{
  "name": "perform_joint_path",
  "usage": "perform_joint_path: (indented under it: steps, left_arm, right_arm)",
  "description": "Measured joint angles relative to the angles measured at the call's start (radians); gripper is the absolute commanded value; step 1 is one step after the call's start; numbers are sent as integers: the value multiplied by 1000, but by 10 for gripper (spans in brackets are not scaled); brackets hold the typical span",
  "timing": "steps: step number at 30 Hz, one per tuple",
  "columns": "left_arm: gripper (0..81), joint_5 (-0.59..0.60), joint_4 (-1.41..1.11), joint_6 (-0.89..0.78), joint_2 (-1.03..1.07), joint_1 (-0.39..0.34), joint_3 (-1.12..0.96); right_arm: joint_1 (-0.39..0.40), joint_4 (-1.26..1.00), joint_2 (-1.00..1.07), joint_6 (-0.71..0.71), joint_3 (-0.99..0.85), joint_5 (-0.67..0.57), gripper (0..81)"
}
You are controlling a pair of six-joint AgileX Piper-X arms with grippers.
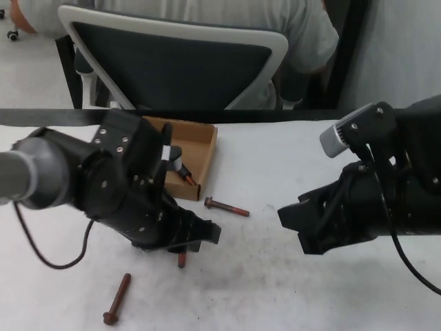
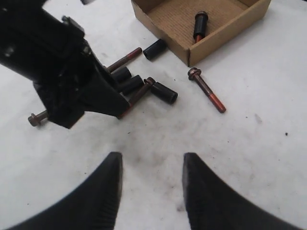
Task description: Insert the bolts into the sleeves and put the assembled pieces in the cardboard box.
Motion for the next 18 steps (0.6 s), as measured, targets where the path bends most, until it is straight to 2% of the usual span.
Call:
perform_joint_path:
  steps: [12, 18]
  left_arm:
    - [357, -57, 38, 8, 147, 0, -100]
    - [357, -75, 11, 8, 183, 0, -138]
  right_arm:
    - [9, -1, -4, 6, 1, 0, 384]
    - [41, 5, -6, 0, 7, 0, 384]
